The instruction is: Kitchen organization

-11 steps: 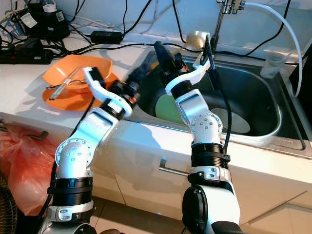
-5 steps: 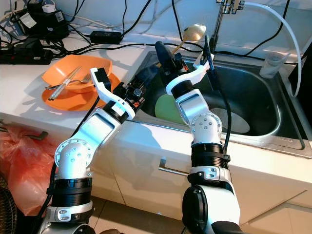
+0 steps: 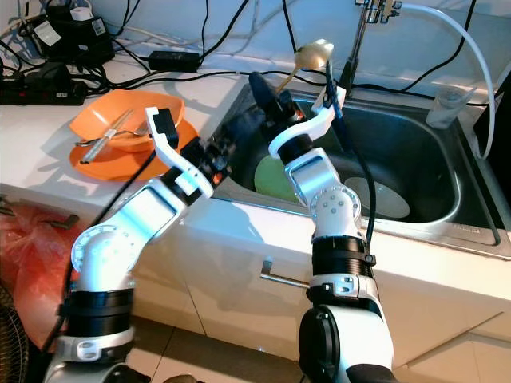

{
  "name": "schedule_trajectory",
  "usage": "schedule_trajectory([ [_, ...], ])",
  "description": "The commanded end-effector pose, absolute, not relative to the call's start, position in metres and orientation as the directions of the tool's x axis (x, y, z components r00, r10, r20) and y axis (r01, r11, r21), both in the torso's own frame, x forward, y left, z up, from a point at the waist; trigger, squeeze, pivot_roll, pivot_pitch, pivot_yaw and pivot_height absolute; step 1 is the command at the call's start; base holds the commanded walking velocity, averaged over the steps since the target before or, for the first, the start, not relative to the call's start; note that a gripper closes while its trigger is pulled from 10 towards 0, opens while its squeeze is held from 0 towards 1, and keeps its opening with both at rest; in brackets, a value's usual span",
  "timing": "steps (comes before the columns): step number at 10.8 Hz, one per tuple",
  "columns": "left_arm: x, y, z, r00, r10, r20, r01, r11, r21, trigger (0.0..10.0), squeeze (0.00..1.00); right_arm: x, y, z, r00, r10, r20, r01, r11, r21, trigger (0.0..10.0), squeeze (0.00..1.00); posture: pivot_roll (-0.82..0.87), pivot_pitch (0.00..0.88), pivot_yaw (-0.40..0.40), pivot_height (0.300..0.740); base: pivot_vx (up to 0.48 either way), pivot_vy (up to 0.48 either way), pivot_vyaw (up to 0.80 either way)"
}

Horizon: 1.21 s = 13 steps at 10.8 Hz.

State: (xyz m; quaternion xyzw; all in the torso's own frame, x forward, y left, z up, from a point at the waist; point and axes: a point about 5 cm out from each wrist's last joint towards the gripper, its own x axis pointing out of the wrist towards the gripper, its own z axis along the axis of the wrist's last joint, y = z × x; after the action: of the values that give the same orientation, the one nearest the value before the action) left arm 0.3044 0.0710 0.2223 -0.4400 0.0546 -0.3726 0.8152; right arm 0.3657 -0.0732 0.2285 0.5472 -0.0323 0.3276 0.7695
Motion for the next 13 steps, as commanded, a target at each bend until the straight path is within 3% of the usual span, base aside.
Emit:
schedule_trajectory([
  [1,0.297,0.065,0.228,0.652,-0.71,0.265,0.629,0.312,-0.712,10.0,1.0,0.363,-0.07,0.223,0.786,0.478,0.391,-0.536,0.215,0.816,10.0,0.0,0.09,0.0,0.002,0.74,0.0,0.0,0.0],
  [5,0.291,0.065,0.217,0.606,-0.77,0.197,0.703,0.403,-0.586,10.0,1.0,0.364,-0.088,0.209,0.839,0.452,0.303,-0.502,0.427,0.752,10.0,0.0,0.07,0.0,-0.001,0.74,0.0,0.0,0.0],
  [7,0.292,0.065,0.212,0.633,-0.756,0.167,0.714,0.487,-0.503,10.0,1.0,0.362,-0.1,0.204,0.862,0.427,0.272,-0.473,0.489,0.733,10.0,0.0,0.05,0.0,0.0,0.74,0.0,0.0,0.0],
  [13,0.3,0.062,0.205,0.663,-0.731,0.161,0.737,0.602,-0.308,10.0,1.0,0.35,-0.155,0.178,0.948,0.296,0.117,-0.302,0.719,0.626,10.0,0.0,-0.01,0.0,-0.002,0.74,0.0,0.0,0.0],
])
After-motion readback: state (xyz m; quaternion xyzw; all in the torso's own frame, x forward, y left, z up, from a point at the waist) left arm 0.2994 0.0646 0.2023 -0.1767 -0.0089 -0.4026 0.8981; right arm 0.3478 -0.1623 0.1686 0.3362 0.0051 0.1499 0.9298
